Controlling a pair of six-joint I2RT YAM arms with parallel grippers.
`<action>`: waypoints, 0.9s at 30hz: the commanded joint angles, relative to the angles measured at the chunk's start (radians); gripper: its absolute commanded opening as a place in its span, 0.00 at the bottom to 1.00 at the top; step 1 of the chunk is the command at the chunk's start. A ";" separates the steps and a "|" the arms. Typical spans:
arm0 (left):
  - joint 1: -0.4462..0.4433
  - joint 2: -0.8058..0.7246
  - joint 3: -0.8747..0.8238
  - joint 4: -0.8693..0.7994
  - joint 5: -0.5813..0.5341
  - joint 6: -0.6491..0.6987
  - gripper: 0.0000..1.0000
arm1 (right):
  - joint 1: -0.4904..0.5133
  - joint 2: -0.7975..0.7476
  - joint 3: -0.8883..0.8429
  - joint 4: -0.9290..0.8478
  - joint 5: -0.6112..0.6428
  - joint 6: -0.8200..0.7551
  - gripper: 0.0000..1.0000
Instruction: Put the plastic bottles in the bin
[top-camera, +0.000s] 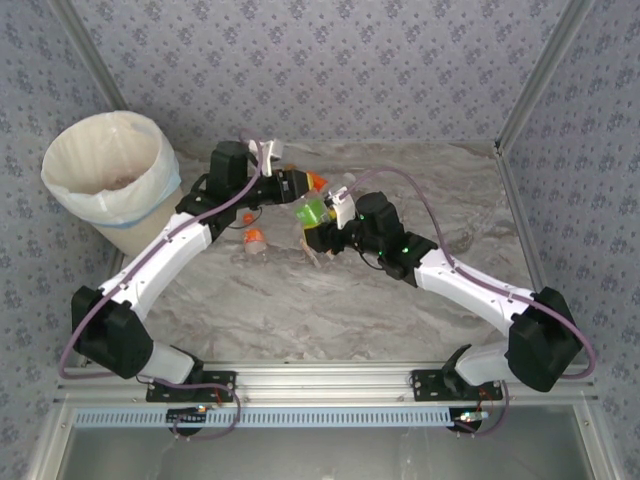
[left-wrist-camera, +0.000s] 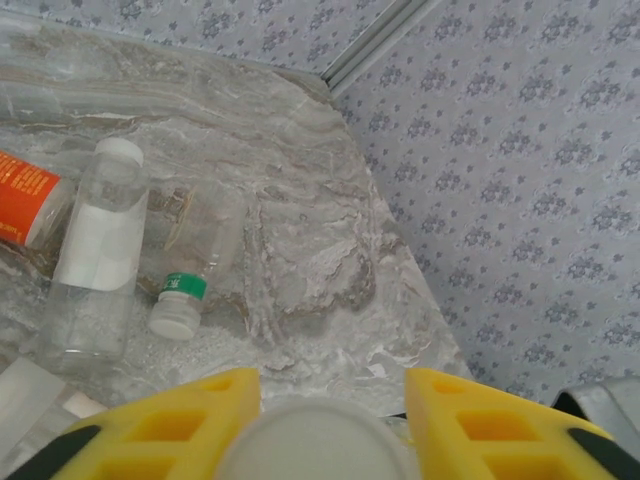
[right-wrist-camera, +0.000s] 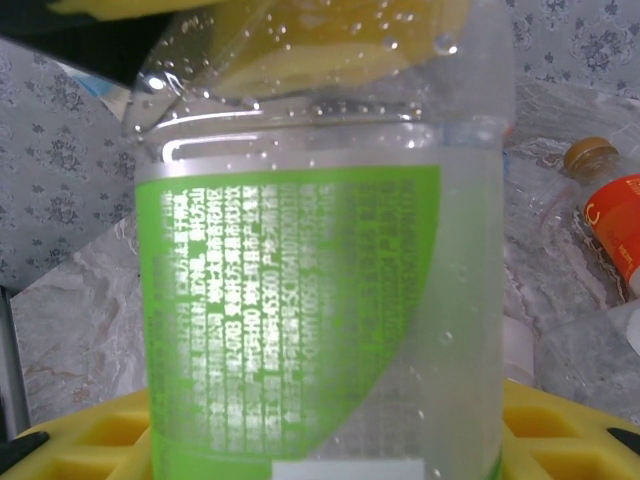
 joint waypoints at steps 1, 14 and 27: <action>0.000 -0.014 0.017 0.011 -0.084 0.045 0.32 | 0.011 -0.007 0.031 0.017 -0.036 -0.021 0.52; 0.001 -0.035 0.037 -0.033 -0.163 0.067 0.00 | 0.007 -0.073 -0.007 0.035 0.045 -0.024 0.83; 0.174 -0.194 0.077 -0.146 -0.528 0.163 0.00 | -0.117 0.004 -0.013 -0.242 0.540 0.424 1.00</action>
